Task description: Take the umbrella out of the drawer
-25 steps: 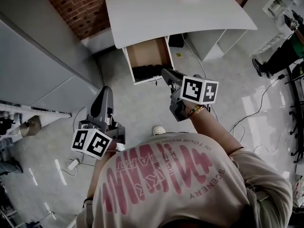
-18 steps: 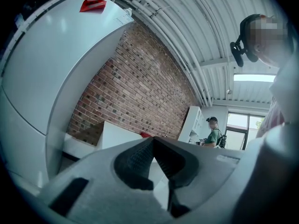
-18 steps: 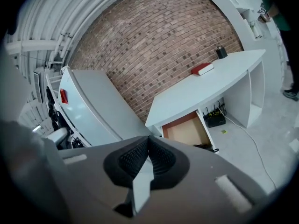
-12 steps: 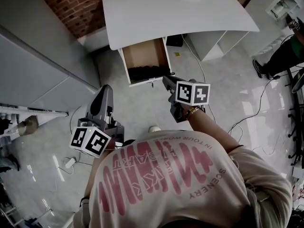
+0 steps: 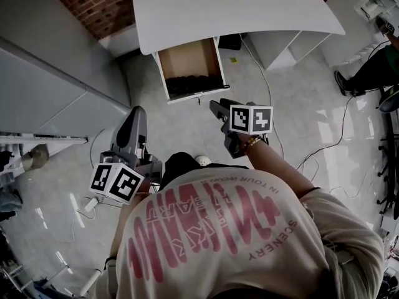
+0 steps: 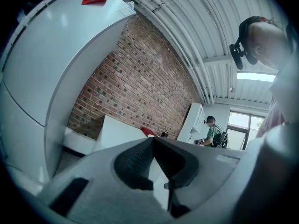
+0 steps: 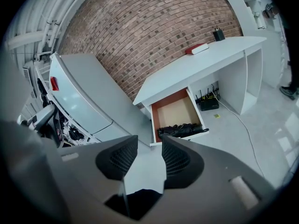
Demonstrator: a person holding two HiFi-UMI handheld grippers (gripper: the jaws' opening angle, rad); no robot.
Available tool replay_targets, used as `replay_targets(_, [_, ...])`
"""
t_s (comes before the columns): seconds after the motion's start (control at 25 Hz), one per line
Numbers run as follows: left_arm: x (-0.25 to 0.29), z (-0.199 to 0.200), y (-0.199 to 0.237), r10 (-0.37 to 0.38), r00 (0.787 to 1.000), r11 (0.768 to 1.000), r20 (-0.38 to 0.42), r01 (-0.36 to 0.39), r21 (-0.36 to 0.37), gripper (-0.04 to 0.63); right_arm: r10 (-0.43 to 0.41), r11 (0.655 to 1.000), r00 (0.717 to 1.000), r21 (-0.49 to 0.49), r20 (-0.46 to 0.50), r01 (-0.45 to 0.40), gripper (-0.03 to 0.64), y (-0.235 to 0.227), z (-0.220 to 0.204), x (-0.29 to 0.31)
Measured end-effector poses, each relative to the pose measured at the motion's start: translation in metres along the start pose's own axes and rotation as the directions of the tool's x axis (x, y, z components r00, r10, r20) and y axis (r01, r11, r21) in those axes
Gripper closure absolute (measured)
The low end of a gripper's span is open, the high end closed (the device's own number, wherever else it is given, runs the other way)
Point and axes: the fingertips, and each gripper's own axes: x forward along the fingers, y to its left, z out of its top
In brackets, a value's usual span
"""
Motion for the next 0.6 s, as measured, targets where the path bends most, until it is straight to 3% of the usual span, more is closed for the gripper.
replay_targets(0.6, [0.0,-0.031,0.039,0.044,0.998,0.996,-0.055,-0.048,-0.078,0.591,-0.012,1.0,0.995,0.011,-0.101,0.014,0.423,-0.009,-0.03,0.037])
